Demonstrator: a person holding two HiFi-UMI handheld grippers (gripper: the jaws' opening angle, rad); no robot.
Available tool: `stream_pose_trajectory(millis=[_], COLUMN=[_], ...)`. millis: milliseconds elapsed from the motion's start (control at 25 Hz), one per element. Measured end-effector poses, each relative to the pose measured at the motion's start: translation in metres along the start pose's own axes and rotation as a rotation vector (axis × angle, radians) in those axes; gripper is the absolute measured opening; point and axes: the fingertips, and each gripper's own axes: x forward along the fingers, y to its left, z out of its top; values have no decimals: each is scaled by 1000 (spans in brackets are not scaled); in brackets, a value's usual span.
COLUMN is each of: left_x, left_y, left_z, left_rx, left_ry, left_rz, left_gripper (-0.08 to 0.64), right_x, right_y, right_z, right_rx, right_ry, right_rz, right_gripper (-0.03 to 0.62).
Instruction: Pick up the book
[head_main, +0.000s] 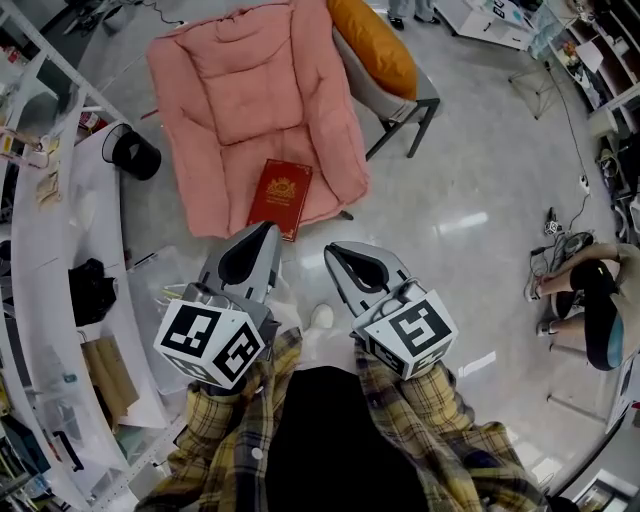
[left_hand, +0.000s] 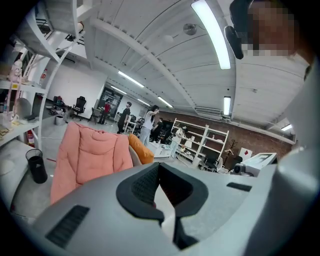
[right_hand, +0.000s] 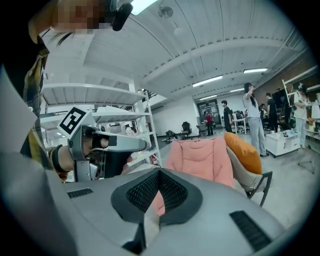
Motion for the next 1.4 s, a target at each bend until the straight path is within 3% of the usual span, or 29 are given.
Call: stream_pose_trajectory(millis=[560, 880, 1400], left_x=[44, 69, 104], left_y=[109, 173, 218], left_z=[63, 99, 83], left_rx=[21, 52, 14], left_ry=[-13, 13, 129], left_rz=[-22, -73, -149], left_gripper=[5, 5, 5], right_x=[124, 200, 237], right_y=[-22, -43, -80], right_z=[42, 71, 59], right_rx=[-2, 24, 124], right_ry=[-9, -27, 15], right_rz=[-8, -72, -182], right_gripper=[14, 15, 15])
